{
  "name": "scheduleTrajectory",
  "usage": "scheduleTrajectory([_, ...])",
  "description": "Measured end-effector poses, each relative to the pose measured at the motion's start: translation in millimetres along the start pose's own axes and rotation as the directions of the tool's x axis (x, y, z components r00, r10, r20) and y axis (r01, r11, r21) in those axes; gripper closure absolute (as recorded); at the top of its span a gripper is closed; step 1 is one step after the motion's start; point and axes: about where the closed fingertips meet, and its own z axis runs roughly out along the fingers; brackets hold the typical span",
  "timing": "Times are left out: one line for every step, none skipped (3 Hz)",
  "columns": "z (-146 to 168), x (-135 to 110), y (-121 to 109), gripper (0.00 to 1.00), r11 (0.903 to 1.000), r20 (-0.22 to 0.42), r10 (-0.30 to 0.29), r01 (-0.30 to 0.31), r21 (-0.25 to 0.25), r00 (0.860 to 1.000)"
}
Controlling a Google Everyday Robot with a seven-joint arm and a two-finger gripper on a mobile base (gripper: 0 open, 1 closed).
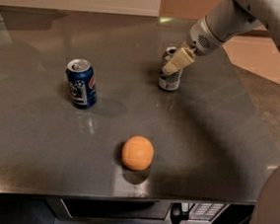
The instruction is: Move 7up can near orange
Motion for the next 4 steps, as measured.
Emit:
scheduleTrajectory([-5.9,-4.3,8.0,0.65,0.9998,0.032,-0.003,0.004,-0.022,0.999])
scheduleTrajectory([-21.1,-6.3,29.8,0.88,0.9984,0.064,-0.027,0.030,-0.048,0.998])
scheduleTrajectory([-39.2,-0.8,60.9,1.00,0.9952,0.091,-0.052,0.059,-0.078,0.995])
scheduleTrajectory([-52.9,11.5,92.3,1.00,0.9900,0.099,-0.074,0.085,-0.113,0.992])
